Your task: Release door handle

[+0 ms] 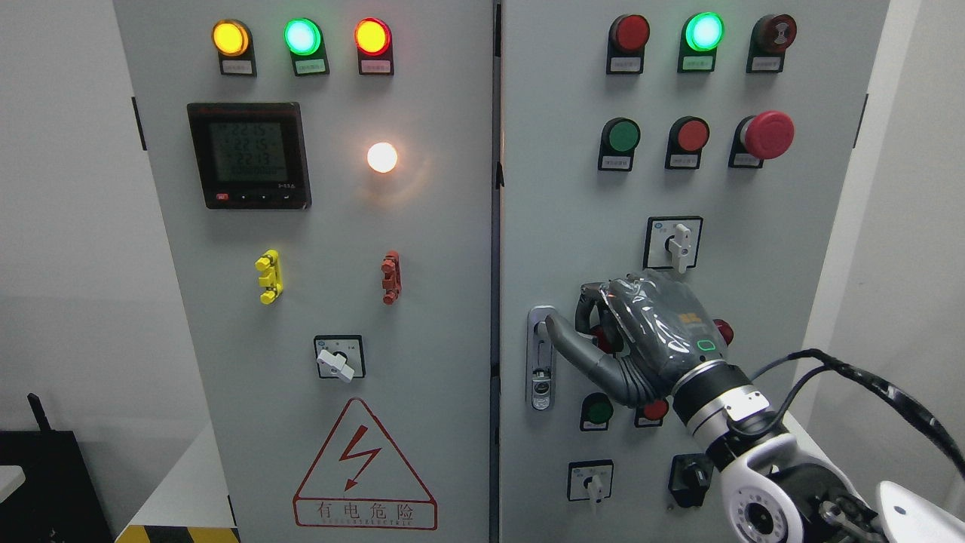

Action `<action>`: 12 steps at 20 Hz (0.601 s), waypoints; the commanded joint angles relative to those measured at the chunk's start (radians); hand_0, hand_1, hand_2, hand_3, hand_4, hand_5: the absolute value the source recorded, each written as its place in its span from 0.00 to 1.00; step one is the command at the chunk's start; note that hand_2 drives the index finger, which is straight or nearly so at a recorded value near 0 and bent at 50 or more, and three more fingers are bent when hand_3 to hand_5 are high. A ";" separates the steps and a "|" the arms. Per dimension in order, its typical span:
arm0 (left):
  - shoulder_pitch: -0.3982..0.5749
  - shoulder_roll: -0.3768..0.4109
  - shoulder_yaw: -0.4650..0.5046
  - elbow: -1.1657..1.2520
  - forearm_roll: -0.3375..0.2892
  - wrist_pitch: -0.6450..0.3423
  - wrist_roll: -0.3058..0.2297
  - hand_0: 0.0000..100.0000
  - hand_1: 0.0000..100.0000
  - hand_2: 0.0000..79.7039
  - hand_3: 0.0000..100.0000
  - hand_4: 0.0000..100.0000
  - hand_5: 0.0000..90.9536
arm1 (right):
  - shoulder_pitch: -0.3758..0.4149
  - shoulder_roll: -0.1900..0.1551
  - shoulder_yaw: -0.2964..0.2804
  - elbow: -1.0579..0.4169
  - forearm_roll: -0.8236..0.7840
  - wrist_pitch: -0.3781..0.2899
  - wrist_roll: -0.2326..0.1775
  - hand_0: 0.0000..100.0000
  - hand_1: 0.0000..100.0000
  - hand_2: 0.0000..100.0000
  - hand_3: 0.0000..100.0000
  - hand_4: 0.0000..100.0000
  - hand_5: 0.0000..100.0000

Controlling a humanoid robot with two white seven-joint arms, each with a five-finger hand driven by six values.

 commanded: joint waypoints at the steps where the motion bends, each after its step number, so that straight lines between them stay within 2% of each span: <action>1: 0.032 0.000 0.000 -0.031 0.000 0.000 0.001 0.12 0.39 0.00 0.00 0.00 0.00 | -0.011 0.011 -0.001 0.000 0.003 -0.002 -0.008 0.44 0.00 0.59 1.00 1.00 1.00; 7: 0.032 0.000 0.000 -0.031 0.000 0.000 0.001 0.12 0.39 0.00 0.00 0.00 0.00 | -0.015 0.013 -0.001 0.002 0.003 -0.002 -0.031 0.44 0.00 0.58 1.00 1.00 1.00; 12: 0.032 0.000 0.000 -0.031 0.000 0.000 0.001 0.12 0.39 0.00 0.00 0.00 0.00 | -0.017 0.016 -0.001 0.002 0.003 -0.009 -0.070 0.44 0.00 0.57 1.00 1.00 1.00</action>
